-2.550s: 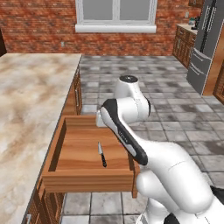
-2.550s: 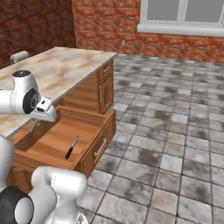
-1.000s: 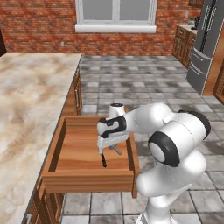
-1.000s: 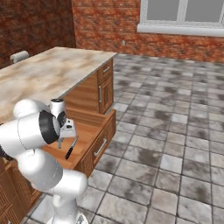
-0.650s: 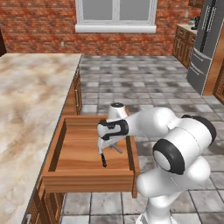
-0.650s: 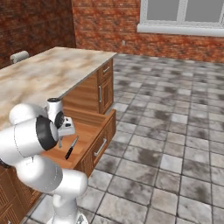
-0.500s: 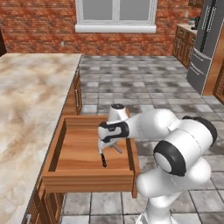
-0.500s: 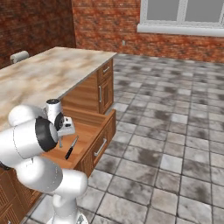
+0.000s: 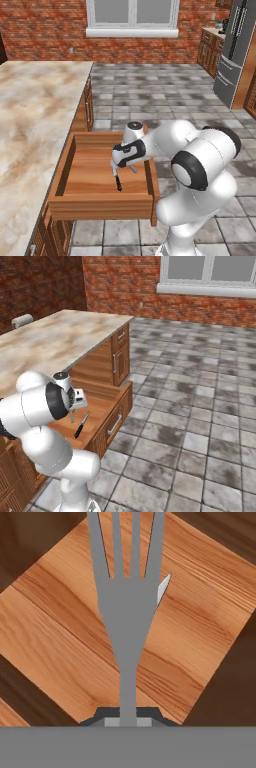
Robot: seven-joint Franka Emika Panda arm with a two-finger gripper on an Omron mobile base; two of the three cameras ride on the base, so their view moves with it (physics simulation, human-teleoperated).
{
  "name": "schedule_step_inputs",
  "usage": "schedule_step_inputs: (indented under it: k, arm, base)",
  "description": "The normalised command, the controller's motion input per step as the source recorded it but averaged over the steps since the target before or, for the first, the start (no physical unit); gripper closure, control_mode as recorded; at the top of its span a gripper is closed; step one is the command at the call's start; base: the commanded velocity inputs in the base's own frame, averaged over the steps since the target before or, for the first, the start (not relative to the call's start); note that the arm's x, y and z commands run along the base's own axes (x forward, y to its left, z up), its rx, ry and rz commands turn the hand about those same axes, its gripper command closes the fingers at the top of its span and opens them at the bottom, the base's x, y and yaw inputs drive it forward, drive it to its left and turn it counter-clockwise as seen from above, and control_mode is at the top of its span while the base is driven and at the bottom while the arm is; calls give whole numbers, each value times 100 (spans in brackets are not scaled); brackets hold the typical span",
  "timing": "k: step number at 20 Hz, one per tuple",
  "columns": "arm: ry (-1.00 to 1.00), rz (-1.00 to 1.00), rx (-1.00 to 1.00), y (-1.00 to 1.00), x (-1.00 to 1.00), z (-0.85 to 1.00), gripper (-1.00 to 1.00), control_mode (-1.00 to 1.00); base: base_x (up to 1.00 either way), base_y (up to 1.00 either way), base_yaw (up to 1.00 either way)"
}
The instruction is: Pick up the metallic utensils from the counter and place them in the open drawer. Make sure not to pick up any wooden utensils.
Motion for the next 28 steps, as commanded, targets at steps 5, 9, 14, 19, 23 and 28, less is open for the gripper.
schedule_step_inputs:
  k: [5,9,14,19,23,28]
  arm:
    - [1,-10,0,7,27,0,100,-100]
    - [13,-8,0,4,23,0,100,-100]
    - [24,-1,0,0,0,-28,100,-100]
    - [22,0,0,0,0,-42,100,-100]
    - [7,0,0,0,0,-35,100,-100]
    - [0,0,0,0,0,-25,100,-100]
  base:
    - [0,0,0]
    - [0,0,0]
    - [0,0,0]
    - [0,0,0]
    - [0,0,0]
    - [0,0,0]
